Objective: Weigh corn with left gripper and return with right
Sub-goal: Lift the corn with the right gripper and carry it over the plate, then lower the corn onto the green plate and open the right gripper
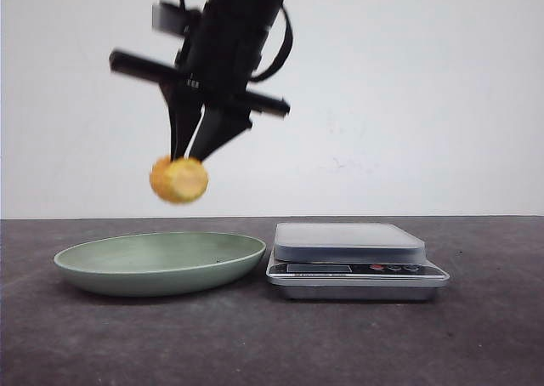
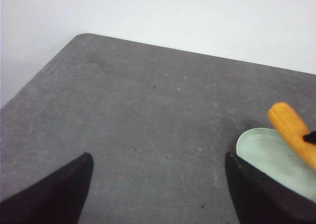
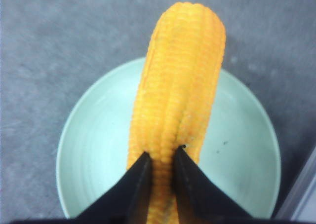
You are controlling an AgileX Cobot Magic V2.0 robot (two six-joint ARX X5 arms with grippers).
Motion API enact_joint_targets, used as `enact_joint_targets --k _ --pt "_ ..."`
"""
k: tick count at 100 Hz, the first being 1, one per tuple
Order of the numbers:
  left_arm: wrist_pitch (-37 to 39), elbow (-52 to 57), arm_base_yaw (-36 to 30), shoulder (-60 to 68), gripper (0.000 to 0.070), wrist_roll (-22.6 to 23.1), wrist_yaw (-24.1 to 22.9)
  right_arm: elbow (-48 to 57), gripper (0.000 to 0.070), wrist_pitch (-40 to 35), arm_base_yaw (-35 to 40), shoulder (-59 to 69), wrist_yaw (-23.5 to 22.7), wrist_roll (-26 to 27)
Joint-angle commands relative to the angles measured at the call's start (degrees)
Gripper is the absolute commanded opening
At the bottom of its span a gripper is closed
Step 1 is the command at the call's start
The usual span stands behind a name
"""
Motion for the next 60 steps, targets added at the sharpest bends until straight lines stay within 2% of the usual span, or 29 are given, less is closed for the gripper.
enact_joint_targets --k 1,33,36,41,54,57,60 --pt "-1.3 0.7 -0.3 0.2 0.0512 0.0 0.0 1.5 0.0 0.2 0.7 2.3 0.4 3.0" --pt "-1.4 0.7 -0.3 0.2 0.0512 0.0 0.0 1.5 0.0 -0.5 1.4 5.6 1.3 5.9" --pt "-1.4 0.7 -0.3 0.2 0.0512 0.2 0.0 1.5 0.0022 -0.4 1.4 5.6 1.3 5.9" --pt "-1.4 0.7 -0.3 0.2 0.0512 0.2 0.0 1.5 0.0133 0.0 1.7 5.6 1.5 5.9" --pt "-1.4 0.7 -0.3 0.2 0.0512 0.2 0.0 1.5 0.0616 1.4 2.2 5.6 1.6 5.9" --pt "-1.4 0.7 -0.3 0.2 0.0512 0.2 0.0 1.5 0.0672 1.5 2.2 5.6 1.5 5.9" --pt "-1.4 0.7 -0.3 0.2 0.0512 0.2 0.0 1.5 0.068 1.4 2.2 5.6 1.5 5.9"
